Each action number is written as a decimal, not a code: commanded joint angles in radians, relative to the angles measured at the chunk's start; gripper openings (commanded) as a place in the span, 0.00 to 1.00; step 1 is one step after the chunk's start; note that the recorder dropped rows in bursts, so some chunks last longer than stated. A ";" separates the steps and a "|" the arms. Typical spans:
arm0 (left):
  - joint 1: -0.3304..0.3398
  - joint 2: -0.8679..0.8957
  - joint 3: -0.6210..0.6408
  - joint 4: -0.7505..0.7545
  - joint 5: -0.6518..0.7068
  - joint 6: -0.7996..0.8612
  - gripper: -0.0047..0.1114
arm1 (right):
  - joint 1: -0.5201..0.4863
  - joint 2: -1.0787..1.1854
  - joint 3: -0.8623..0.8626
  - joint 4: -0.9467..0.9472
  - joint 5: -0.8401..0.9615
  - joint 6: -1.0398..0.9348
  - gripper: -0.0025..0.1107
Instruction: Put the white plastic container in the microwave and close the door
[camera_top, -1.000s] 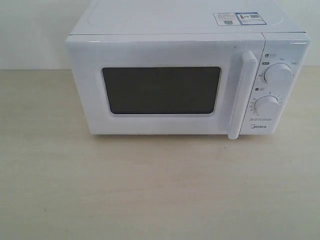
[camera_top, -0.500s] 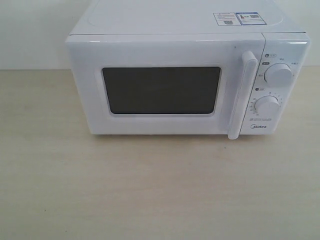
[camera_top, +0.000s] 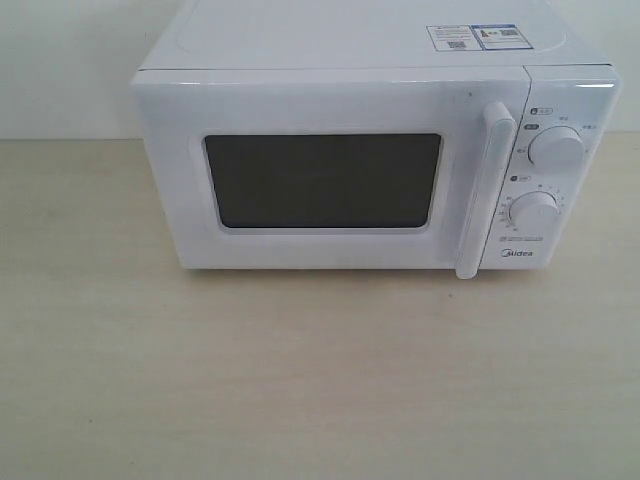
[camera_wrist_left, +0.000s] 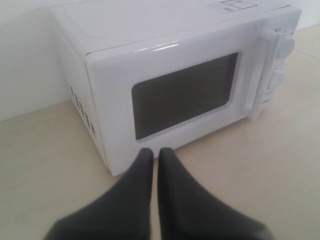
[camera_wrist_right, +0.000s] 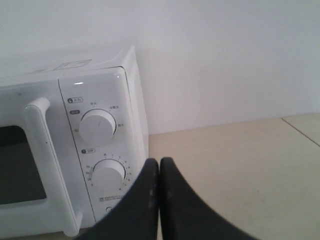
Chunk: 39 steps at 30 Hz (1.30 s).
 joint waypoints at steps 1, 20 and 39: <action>-0.001 -0.006 0.004 0.006 0.002 -0.012 0.08 | -0.004 -0.042 0.005 -0.119 0.008 0.118 0.02; -0.001 -0.006 0.004 0.006 0.002 -0.012 0.08 | -0.004 -0.080 0.026 -0.106 0.272 0.005 0.02; -0.001 -0.006 0.004 0.006 0.002 -0.012 0.08 | 0.000 -0.080 0.026 -0.106 0.318 -0.002 0.02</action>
